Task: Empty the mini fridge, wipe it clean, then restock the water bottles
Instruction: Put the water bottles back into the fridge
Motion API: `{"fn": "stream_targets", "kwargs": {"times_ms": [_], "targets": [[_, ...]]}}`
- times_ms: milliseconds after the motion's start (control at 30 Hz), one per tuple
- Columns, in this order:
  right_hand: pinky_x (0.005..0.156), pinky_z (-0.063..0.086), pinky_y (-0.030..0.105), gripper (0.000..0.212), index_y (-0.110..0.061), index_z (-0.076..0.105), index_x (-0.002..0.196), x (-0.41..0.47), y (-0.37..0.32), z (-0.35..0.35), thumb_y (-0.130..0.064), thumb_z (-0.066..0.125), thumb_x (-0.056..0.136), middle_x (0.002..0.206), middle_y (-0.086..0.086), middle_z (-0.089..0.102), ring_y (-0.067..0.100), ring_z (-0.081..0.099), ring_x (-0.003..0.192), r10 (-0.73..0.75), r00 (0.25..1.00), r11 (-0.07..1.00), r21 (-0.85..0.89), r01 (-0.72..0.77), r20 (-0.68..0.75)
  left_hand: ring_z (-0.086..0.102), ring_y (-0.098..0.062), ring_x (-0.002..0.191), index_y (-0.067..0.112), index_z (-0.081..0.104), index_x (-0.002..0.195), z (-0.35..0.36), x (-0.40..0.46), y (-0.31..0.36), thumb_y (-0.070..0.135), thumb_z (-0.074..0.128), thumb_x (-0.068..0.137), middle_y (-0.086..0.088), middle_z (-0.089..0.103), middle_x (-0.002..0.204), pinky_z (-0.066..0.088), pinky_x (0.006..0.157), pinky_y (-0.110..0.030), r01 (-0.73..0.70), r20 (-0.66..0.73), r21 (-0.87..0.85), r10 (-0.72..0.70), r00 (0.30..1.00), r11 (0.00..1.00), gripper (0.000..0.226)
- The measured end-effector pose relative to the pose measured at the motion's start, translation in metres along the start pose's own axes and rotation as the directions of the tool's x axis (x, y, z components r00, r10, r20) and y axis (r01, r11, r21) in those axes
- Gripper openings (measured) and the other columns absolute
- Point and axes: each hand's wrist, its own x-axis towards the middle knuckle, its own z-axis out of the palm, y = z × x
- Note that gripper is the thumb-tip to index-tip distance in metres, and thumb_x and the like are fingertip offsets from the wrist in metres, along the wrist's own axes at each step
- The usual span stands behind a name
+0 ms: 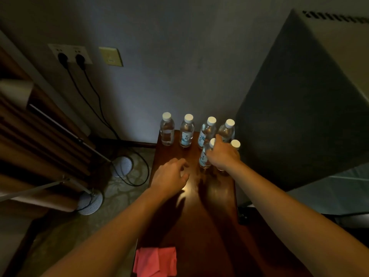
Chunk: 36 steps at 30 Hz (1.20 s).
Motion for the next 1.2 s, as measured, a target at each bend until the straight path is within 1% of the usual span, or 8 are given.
{"fn": "stream_targets", "kwargs": {"times_ms": [100,167,467,600,733,833,1033,1200], "targets": [[0.090,0.051,0.047,0.046,-0.022,0.038,0.131,0.004,-0.002,0.004,-0.041,0.052,0.092,0.125,0.013,0.060,0.037,0.057,0.115,-0.029,0.999,0.999,-0.040,0.028,-0.042,0.059,-0.008,0.098,0.031,0.058,0.123,0.001,0.006,-0.003,0.036,0.060,0.095,0.009,0.059,0.114,0.053,0.088,-0.032,0.006,0.012,-0.007,-0.006,1.000,1.000,0.028],[0.092,0.049,0.048,0.042,-0.023,0.040,0.130,0.003,-0.003,0.006,-0.040,0.053,0.094,0.124,0.013,0.060,0.037,0.056,0.116,-0.052,0.996,0.997,-0.056,0.048,-0.071,0.059,-0.008,0.098,0.030,0.058,0.123,0.003,0.008,-0.004,0.036,0.060,0.096,0.008,0.059,0.114,0.051,0.087,-0.030,0.012,0.018,-0.012,-0.011,1.000,1.000,0.028],[0.094,0.051,0.049,0.044,-0.019,0.040,0.133,-0.022,0.000,0.020,-0.021,0.059,0.093,0.128,0.013,0.059,0.034,0.057,0.119,-0.170,0.983,0.985,-0.010,0.170,-0.074,0.059,-0.008,0.098,0.032,0.058,0.123,0.008,-0.001,0.001,0.037,0.059,0.096,0.008,0.059,0.117,0.050,0.083,-0.027,0.015,0.039,-0.035,-0.013,0.999,0.999,0.028],[0.088,0.054,0.049,0.031,-0.020,0.045,0.121,-0.039,0.001,0.020,-0.027,0.058,0.094,0.118,0.010,0.062,0.032,0.061,0.111,-0.158,0.984,0.987,-0.023,0.156,-0.082,0.058,-0.007,0.100,0.031,0.057,0.124,0.005,-0.010,0.007,0.039,0.060,0.095,0.009,0.058,0.117,0.047,0.080,-0.024,0.003,0.027,-0.044,-0.001,1.000,0.999,0.030],[0.080,0.053,0.037,0.028,-0.023,0.048,0.120,-0.062,0.001,0.019,-0.028,0.058,0.095,0.112,0.004,0.064,0.026,0.063,0.106,-0.194,0.977,0.981,-0.038,0.191,-0.087,0.058,-0.009,0.101,0.030,0.054,0.126,0.006,-0.021,0.009,0.040,0.061,0.094,0.006,0.059,0.119,0.052,0.084,-0.028,0.025,0.056,-0.043,-0.023,0.998,0.999,0.034],[0.080,0.054,0.039,0.025,-0.027,0.049,0.116,-0.081,0.002,0.016,-0.029,0.059,0.094,0.107,0.000,0.066,0.024,0.063,0.101,-0.217,0.972,0.976,0.000,0.218,-0.090,0.055,-0.008,0.102,0.030,0.051,0.129,0.008,-0.031,0.011,0.037,0.064,0.093,0.006,0.057,0.123,0.044,0.080,-0.023,0.044,0.077,-0.031,-0.041,0.996,0.999,0.040],[0.081,0.052,0.035,0.027,-0.031,0.050,0.119,-0.115,0.016,0.008,-0.031,0.060,0.094,0.107,-0.005,0.065,0.018,0.061,0.101,-0.241,0.966,0.967,0.066,0.248,-0.097,0.055,-0.015,0.113,0.030,0.042,0.137,0.018,-0.049,0.020,0.037,0.073,0.085,0.005,0.052,0.130,0.050,0.093,-0.032,0.084,0.137,-0.037,-0.078,0.987,0.996,0.061],[0.084,0.053,0.036,0.025,-0.036,0.050,0.117,-0.141,0.041,0.004,-0.036,0.060,0.094,0.108,-0.008,0.064,0.016,0.061,0.101,-0.195,0.976,0.966,0.155,0.208,-0.093,0.056,-0.020,0.114,0.036,0.037,0.135,0.034,-0.055,0.028,0.050,0.077,0.077,0.006,0.050,0.130,0.052,0.091,-0.039,0.054,0.231,-0.026,-0.047,0.972,0.998,0.072]]}}
